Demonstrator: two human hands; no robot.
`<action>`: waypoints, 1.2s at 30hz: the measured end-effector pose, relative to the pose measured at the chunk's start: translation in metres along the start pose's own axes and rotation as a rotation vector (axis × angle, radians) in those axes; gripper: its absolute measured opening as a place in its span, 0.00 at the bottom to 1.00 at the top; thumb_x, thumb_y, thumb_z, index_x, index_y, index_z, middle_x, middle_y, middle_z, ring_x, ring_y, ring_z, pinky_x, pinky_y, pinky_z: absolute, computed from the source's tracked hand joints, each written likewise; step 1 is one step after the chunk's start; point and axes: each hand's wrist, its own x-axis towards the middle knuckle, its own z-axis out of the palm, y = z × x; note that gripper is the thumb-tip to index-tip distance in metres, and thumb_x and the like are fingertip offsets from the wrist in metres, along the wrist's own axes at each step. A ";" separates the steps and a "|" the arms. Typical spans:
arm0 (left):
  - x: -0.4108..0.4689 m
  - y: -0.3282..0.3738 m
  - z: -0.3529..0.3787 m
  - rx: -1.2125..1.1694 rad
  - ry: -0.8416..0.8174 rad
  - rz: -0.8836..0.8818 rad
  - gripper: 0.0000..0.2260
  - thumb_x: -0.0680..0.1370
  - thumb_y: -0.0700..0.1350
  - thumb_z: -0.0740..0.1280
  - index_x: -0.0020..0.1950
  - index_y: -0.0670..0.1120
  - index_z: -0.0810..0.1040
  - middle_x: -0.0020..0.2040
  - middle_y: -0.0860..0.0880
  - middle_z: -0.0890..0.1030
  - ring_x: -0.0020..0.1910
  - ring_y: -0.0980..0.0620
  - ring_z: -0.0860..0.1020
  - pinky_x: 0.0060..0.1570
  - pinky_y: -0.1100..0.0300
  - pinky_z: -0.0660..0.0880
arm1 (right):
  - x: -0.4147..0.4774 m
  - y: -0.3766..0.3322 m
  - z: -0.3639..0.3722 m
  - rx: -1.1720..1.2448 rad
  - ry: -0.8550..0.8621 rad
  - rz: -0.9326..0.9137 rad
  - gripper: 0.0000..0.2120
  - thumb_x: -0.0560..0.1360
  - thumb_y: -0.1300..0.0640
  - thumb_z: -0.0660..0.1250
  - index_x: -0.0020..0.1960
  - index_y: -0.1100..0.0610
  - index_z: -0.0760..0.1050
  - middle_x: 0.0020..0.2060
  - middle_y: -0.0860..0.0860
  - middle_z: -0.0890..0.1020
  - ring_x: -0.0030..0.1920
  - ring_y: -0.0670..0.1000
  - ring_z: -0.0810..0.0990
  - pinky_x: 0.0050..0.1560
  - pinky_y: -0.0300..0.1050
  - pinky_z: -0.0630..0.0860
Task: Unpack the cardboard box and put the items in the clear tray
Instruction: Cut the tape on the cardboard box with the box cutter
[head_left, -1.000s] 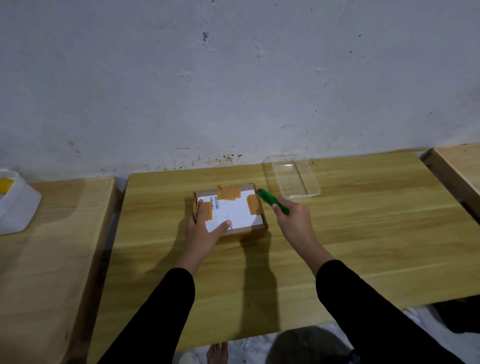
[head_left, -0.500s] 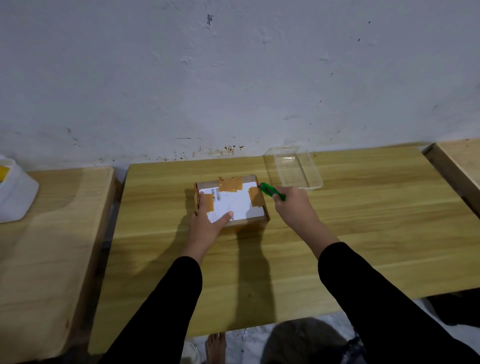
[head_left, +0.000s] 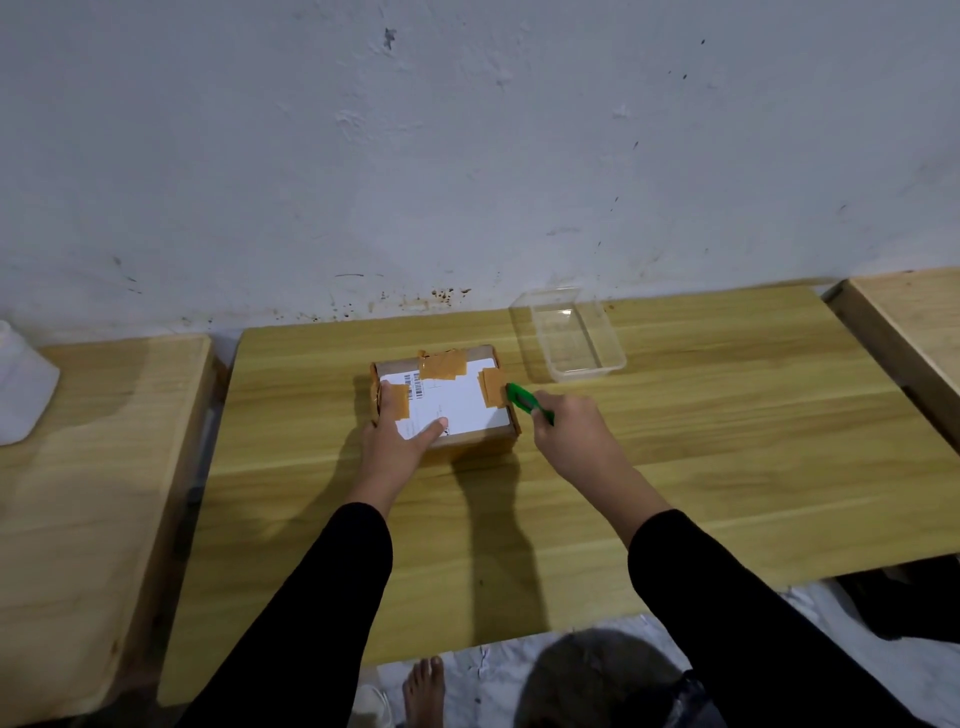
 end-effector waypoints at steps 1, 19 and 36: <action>0.000 0.000 0.000 0.005 0.003 -0.002 0.41 0.73 0.61 0.66 0.76 0.59 0.42 0.74 0.40 0.59 0.71 0.38 0.62 0.64 0.46 0.65 | -0.003 0.002 0.000 0.008 0.006 -0.005 0.14 0.78 0.61 0.57 0.61 0.63 0.74 0.44 0.62 0.80 0.35 0.56 0.76 0.34 0.47 0.73; -0.033 -0.003 0.024 -0.225 0.312 -0.047 0.33 0.78 0.54 0.62 0.77 0.48 0.49 0.75 0.39 0.59 0.73 0.40 0.59 0.67 0.46 0.61 | -0.019 0.033 0.002 0.530 0.179 0.085 0.17 0.78 0.58 0.61 0.66 0.56 0.71 0.30 0.44 0.74 0.27 0.42 0.73 0.25 0.27 0.66; 0.026 -0.005 -0.026 -0.278 0.470 -0.108 0.22 0.83 0.45 0.53 0.76 0.42 0.55 0.71 0.40 0.67 0.67 0.42 0.69 0.54 0.58 0.67 | 0.032 0.022 0.056 0.635 0.175 0.148 0.18 0.79 0.60 0.56 0.69 0.55 0.67 0.30 0.49 0.74 0.28 0.47 0.69 0.24 0.32 0.65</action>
